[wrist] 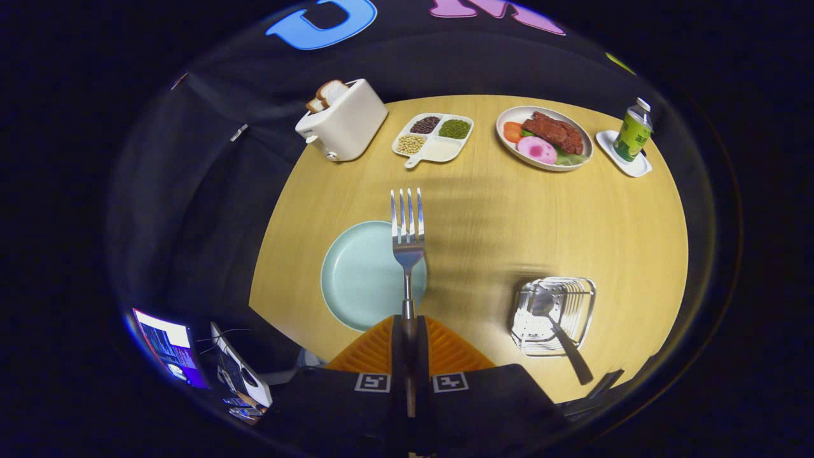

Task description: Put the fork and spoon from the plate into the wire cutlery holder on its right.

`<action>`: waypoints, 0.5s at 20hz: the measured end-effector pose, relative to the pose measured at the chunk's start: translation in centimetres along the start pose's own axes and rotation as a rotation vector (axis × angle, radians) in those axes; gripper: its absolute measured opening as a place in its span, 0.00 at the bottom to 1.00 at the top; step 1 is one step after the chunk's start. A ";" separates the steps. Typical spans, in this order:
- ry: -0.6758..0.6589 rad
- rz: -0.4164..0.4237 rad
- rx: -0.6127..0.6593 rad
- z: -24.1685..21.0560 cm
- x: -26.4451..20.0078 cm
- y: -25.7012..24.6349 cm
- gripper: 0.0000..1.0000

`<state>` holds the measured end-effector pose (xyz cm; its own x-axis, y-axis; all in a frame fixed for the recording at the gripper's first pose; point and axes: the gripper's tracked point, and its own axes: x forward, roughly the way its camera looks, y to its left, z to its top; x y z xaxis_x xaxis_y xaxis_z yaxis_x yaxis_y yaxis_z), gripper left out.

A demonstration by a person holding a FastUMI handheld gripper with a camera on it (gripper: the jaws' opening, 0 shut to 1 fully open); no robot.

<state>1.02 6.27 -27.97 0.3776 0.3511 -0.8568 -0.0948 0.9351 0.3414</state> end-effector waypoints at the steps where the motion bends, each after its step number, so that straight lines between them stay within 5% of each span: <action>1: 0.012 -0.024 -0.012 -0.5 -0.8 -2.0 0.09; 4: 0.074 -0.095 -0.036 -2.3 -2.5 -7.0 0.09; 10: 0.242 -0.100 -0.054 -5.5 -3.7 -10.5 0.10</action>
<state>-4.43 -4.55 -30.49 0.1565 0.2521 -0.9550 -0.1200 0.9646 0.2349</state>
